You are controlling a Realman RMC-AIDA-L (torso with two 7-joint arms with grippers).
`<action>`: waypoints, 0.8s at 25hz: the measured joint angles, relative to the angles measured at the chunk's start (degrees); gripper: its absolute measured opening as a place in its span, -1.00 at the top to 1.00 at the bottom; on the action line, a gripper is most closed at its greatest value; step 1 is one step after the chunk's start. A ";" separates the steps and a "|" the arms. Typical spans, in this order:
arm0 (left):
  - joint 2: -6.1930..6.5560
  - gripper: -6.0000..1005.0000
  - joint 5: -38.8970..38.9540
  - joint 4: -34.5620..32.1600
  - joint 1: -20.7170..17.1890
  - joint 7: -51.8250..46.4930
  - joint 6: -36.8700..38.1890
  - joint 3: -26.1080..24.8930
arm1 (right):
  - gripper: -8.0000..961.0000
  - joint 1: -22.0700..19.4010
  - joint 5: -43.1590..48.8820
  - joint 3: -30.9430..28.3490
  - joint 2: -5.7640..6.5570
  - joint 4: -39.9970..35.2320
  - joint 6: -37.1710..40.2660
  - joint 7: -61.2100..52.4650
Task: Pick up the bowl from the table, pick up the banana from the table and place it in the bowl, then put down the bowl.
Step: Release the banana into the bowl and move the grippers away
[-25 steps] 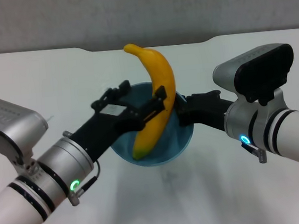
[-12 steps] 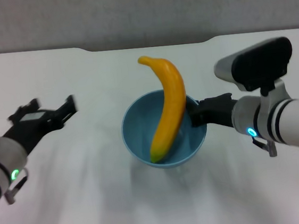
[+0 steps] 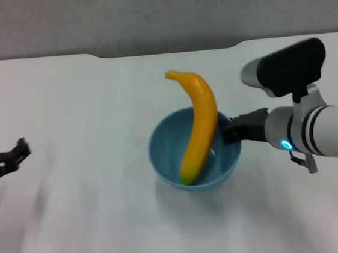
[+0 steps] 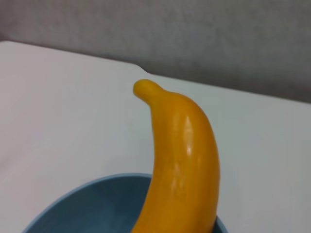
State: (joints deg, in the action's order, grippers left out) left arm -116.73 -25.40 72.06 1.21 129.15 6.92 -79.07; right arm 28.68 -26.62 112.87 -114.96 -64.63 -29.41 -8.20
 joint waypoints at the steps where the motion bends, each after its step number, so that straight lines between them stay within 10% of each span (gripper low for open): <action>1: -0.03 -0.79 0.00 -0.02 -0.41 0.13 0.15 -0.52 | 0.88 -0.14 -0.02 -0.12 -0.02 0.57 0.12 -0.03; 20: -0.18 -0.79 -0.09 -1.81 -1.52 0.40 0.54 -3.14 | 0.88 -3.58 -0.96 0.92 -0.24 6.58 11.18 -0.23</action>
State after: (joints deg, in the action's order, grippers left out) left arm -116.90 -25.49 70.25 -0.30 129.55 7.46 -82.21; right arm 25.10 -27.59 113.79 -115.20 -58.05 -18.23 -8.43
